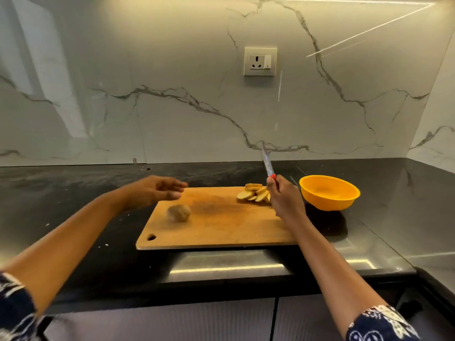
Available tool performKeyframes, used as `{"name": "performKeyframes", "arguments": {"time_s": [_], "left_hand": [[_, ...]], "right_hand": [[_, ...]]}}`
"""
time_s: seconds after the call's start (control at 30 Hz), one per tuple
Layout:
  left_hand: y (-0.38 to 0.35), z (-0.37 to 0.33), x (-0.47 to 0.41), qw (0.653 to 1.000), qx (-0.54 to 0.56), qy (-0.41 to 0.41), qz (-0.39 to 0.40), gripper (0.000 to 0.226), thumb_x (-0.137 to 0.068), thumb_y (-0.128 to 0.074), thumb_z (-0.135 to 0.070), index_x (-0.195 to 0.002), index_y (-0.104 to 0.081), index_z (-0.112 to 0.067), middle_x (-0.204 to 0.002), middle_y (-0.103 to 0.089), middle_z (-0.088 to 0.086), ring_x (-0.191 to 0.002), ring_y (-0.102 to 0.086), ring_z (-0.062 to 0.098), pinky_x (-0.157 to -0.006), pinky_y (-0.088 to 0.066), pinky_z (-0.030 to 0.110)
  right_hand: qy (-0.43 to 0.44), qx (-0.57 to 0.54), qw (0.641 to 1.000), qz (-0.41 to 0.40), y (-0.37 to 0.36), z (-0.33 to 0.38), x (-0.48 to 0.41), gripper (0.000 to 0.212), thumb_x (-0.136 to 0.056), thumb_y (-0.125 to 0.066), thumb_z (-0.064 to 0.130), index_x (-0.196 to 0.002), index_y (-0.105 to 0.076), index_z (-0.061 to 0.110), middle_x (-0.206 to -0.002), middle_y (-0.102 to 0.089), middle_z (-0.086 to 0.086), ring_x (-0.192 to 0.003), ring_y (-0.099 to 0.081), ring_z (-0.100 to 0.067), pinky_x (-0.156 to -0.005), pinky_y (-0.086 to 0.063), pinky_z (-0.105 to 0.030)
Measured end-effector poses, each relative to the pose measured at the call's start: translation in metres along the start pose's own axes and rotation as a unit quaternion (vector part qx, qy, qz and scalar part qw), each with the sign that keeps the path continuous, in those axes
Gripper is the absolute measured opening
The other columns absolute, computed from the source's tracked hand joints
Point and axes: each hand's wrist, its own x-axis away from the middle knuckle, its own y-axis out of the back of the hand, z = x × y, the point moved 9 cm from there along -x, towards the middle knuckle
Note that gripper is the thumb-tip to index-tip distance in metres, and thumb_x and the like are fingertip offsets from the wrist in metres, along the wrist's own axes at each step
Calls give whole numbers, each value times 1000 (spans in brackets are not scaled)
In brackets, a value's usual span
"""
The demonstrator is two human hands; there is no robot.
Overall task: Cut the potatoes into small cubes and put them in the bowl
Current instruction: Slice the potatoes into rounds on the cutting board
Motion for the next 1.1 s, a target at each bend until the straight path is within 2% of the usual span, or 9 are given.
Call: {"name": "performKeyframes", "arguments": {"time_s": [0.13,0.27,0.43,0.63,0.73,0.9,0.97,1.03,1.1], "left_hand": [[-20,25,10,999,-34,14,32,77,-56,-74,-68,-123,-40,-52,-129,-49,-17,-119,-47,1,-104,-36,28],[-26,19,-7,990,-134,-27,-31,54,-78,-74,-33,-119,-43,-51,-118,-51,-18,-108,-49,2,-89,-41,17],[-37,-6,-39,988,-85,-81,-101,48,-77,-76,-23,-113,-51,-41,-110,-55,-17,-108,-53,7,-86,-45,18],[-63,-24,-78,986,-99,-120,62,61,-84,-49,12,-111,-55,-43,-146,-28,-24,-137,-20,1,-112,-21,30],[-58,-15,-80,988,-31,-119,89,69,-83,-41,15,-111,-64,-44,-146,-22,-34,-136,-15,-9,-113,-17,26],[-36,1,-67,985,149,-89,17,55,-74,-57,-17,-121,-59,-45,-133,-53,-22,-123,-49,0,-107,-39,31],[-31,6,-65,994,87,-58,-22,63,-62,-73,-55,-121,-56,-43,-123,-59,-16,-111,-58,2,-100,-46,31],[-29,5,-61,997,-9,-28,-74,91,-38,-62,-88,-116,-52,-44,-111,-60,-16,-98,-61,4,-86,-51,21],[-35,-4,-58,991,-68,-20,-114,91,-40,-56,-91,-114,-49,-40,-103,-58,-15,-91,-60,5,-78,-51,19]], "right_hand": [[27,16,998,49,-29,29,13,31,-100,-38,34,-92,-58,12,-73,-61,-2,-67,-57,-18,-57,-41,-35],[62,75,992,81,-38,32,18,28,-101,-38,35,-93,-55,15,-75,-57,3,-71,-54,-16,-57,-36,-32],[38,79,993,84,-31,18,15,28,-101,-36,38,-95,-54,16,-71,-54,7,-64,-52,-10,-51,-33,-20],[64,76,992,73,-27,24,18,25,-101,-36,38,-93,-50,20,-64,-51,10,-59,-51,-11,-52,-36,-22],[71,66,993,67,-23,27,18,26,-101,-36,38,-90,-51,19,-62,-51,9,-58,-51,-12,-51,-36,-24],[66,60,994,64,-19,28,20,29,-100,-36,40,-88,-51,18,-63,-53,6,-60,-53,-15,-54,-42,-32],[49,60,994,72,-19,24,20,29,-100,-36,41,-91,-52,19,-66,-55,5,-62,-54,-16,-58,-46,-37],[35,77,993,87,-21,21,20,28,-100,-35,41,-94,-53,20,-69,-56,5,-64,-55,-16,-59,-47,-38],[32,95,990,101,-24,20,21,27,-100,-35,41,-92,-51,21,-69,-55,7,-63,-54,-13,-55,-42,-31]]}}
